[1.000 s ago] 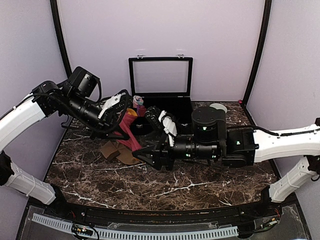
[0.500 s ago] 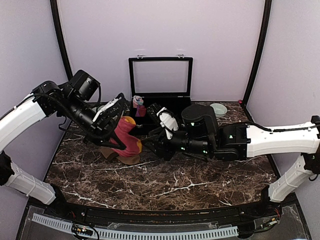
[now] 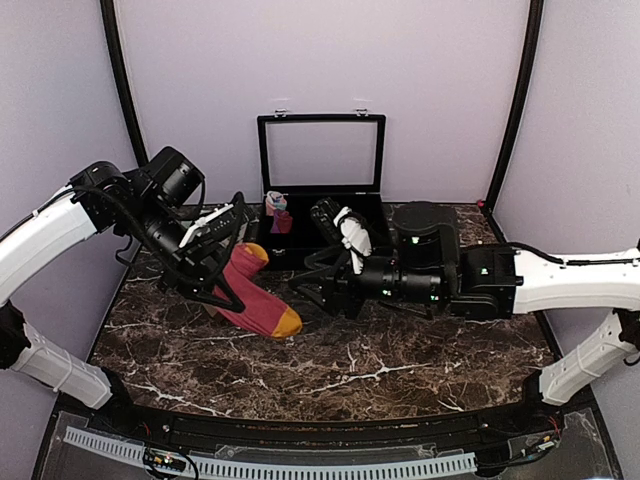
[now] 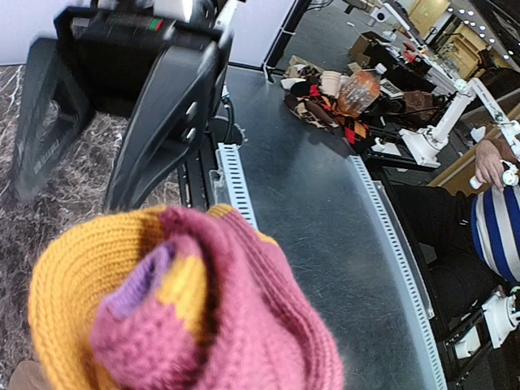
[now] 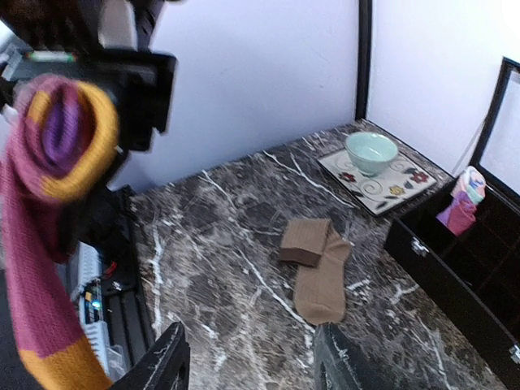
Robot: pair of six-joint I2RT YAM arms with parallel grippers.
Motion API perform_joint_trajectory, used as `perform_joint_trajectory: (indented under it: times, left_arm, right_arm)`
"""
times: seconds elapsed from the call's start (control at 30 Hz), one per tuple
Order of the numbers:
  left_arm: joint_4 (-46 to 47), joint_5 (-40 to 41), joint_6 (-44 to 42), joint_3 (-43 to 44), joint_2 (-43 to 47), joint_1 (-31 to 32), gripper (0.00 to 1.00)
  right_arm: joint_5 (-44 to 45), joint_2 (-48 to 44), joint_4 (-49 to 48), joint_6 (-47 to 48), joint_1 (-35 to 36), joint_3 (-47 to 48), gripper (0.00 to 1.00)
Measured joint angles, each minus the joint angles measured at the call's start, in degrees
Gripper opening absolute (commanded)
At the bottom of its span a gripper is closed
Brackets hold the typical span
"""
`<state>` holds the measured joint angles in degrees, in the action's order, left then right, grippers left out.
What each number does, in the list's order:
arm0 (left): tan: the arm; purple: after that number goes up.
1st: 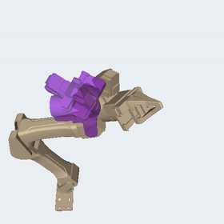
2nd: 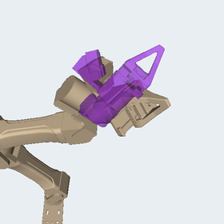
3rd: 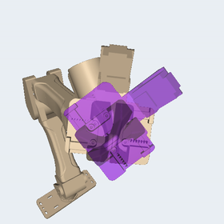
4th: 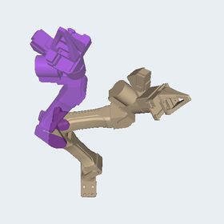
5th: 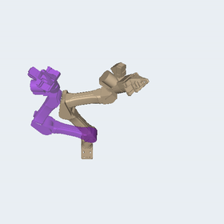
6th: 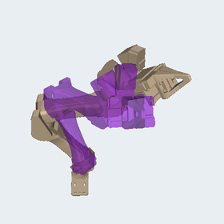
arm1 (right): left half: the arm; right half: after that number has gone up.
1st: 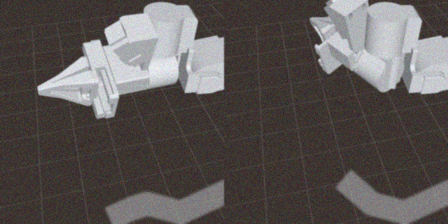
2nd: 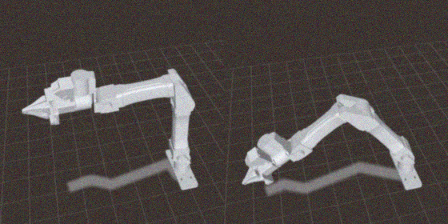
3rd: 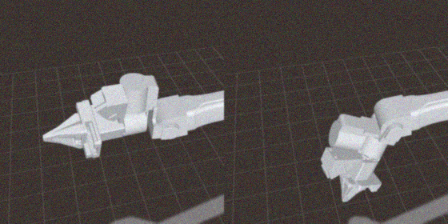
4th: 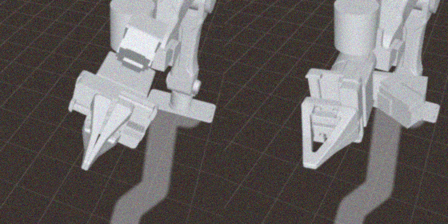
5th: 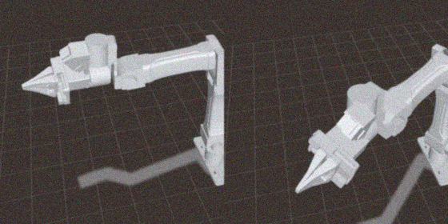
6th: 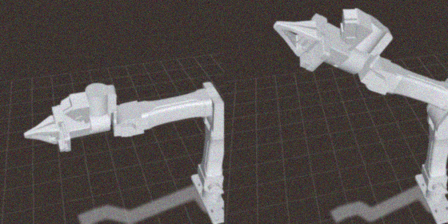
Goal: Roll the socks
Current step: Roll the sock.
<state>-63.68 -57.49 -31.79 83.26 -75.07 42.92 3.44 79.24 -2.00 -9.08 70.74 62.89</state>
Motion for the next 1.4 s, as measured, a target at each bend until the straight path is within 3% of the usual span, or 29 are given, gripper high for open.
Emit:
perform_joint_trajectory:
  times: [0.17, 0.6, 0.9, 1.17, 1.4]
  left_arm:
    - [-1.51, -3.72, -1.38, 0.04, -0.02, 0.00, 0.00]
    - [-6.75, -13.31, -5.31, 0.04, 0.00, 0.00, 0.00]
    - [-6.88, -14.03, -5.92, -0.07, 0.00, 0.00, 0.00]
    - [-7.17, -13.86, -6.21, -0.17, 0.00, 0.00, 0.00]
    - [-7.30, -12.33, -6.86, -0.17, 0.00, 0.00, 0.00]
  right_arm:
    - [-11.63, -3.06, -3.78, 6.03, -0.68, 1.20, 0.55]
    - [-33.18, 7.87, -6.45, 19.91, -2.16, 11.76, 0.51]
    - [-39.56, 12.35, -11.32, 19.52, -2.51, 16.44, 0.50]
    - [-42.64, 15.45, -15.04, 16.41, -2.51, 16.61, 0.38]
    - [-41.88, 15.12, -14.29, 15.78, -2.51, 16.59, 0.42]
